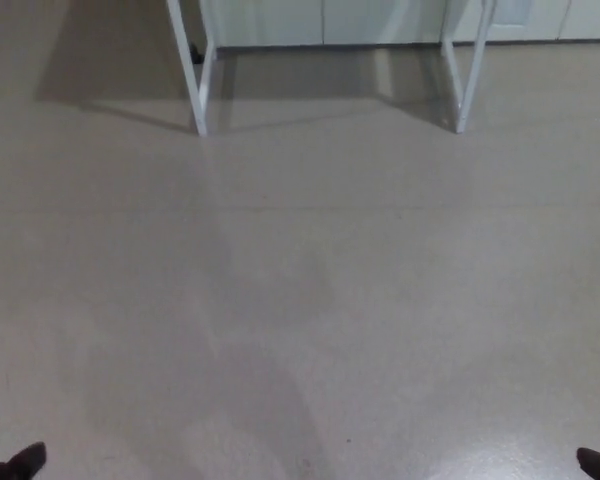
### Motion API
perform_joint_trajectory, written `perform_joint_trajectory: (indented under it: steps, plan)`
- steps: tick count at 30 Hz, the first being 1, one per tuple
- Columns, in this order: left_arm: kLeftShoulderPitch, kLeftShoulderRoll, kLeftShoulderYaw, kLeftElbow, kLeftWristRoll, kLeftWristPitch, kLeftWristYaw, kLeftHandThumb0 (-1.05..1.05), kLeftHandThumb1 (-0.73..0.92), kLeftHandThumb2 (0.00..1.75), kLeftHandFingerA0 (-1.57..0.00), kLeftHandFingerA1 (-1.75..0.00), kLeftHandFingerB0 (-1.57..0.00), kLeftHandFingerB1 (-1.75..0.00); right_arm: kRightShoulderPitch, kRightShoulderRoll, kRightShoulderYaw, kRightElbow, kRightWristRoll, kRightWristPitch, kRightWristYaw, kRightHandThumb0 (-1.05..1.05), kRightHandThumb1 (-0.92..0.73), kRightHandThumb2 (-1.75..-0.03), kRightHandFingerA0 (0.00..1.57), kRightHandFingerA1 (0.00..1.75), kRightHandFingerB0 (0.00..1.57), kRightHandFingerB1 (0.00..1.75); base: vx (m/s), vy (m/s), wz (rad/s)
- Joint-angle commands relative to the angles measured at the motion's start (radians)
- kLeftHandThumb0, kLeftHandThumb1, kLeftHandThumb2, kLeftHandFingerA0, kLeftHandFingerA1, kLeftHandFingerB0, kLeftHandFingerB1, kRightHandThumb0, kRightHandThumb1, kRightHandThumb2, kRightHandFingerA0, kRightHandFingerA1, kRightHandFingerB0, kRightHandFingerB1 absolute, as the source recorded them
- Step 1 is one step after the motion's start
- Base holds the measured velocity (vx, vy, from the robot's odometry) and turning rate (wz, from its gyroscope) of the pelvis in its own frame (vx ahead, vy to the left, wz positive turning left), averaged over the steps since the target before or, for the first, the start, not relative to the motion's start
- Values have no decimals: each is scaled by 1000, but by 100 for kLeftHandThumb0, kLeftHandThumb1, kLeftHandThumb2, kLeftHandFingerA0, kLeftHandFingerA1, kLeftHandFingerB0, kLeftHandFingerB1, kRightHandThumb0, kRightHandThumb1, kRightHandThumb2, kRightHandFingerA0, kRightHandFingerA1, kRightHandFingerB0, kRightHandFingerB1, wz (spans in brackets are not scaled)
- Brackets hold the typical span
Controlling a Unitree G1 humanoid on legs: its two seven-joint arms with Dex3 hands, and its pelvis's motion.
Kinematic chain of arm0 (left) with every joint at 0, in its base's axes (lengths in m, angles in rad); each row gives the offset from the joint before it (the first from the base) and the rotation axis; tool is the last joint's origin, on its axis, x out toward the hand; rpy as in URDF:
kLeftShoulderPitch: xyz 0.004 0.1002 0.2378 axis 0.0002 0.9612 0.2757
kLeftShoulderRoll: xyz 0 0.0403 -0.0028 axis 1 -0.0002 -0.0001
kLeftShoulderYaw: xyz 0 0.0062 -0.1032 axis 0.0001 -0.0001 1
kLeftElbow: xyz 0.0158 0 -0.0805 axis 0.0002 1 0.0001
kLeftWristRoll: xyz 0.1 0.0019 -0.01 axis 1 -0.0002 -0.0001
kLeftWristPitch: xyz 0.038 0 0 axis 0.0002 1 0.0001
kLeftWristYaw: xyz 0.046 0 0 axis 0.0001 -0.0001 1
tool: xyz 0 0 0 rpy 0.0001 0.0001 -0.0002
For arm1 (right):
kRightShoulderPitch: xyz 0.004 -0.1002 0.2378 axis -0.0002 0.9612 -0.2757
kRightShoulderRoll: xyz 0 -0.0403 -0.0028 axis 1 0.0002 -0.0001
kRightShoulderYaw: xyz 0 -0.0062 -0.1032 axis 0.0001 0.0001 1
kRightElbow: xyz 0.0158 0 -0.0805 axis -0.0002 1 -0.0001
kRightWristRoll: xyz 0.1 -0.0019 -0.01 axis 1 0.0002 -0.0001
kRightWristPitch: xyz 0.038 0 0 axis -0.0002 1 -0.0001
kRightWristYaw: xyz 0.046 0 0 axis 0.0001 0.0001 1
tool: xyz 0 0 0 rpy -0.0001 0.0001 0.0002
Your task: The robot walk towards a table in front and pick up a black pencil case on the left hand side and put the pencil case into a small container on the right hand side
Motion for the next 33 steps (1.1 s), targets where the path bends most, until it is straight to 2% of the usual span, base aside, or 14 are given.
perform_joint_trajectory:
  steps: [1, 7, 8, 16, 25, 26, 33]
  plan:
    - [3, 18, 6, -17, -5, 5, 6, -36, 49, 63, -10, -37, -9, -20, -3, 5, 1, 4, 4, -16, -10, -49, -44, -53, 48, 48, 30, 41, 0, 0, 0]
    - [13, 13, 2, -34, -4, 15, 12, -35, 49, 63, -11, -37, -7, -20, 2, -4, 8, -4, -14, -21, -19, -46, -46, -53, 51, 47, 30, 40, 93, 256, 3]
    - [12, 12, 3, -37, -6, 19, 13, -22, 49, 95, 0, -50, 0, -50, 2, -5, 8, -5, -14, -17, -21, -46, -46, -53, 51, 46, 29, 39, 222, 562, -43]
    - [15, 14, -5, -47, 6, 11, 24, -22, 51, 96, 0, -50, 0, -50, -3, -7, 12, -5, -15, -13, -22, -44, -46, -53, 52, 46, 30, 39, 218, 137, 0]
    - [19, 15, -16, -57, 18, 9, 30, -22, 51, 96, 0, -50, 0, -50, -1, -15, 23, 0, -44, -22, -40, -48, -46, -53, 53, 47, 31, 40, 296, -241, 23]
    - [16, 16, -18, -52, 19, 4, 29, -35, 50, 61, -14, -39, -10, -22, -2, -18, 26, 1, -49, -21, -44, -50, -46, -53, 53, 47, 31, 40, 327, -364, 24]
    - [14, 23, -29, -43, 37, -2, 41, -32, 51, 57, -19, -38, -10, -23, -2, -17, 28, 5, -36, -22, -41, -47, -46, -53, 53, 47, 30, 40, 264, -65, -4]
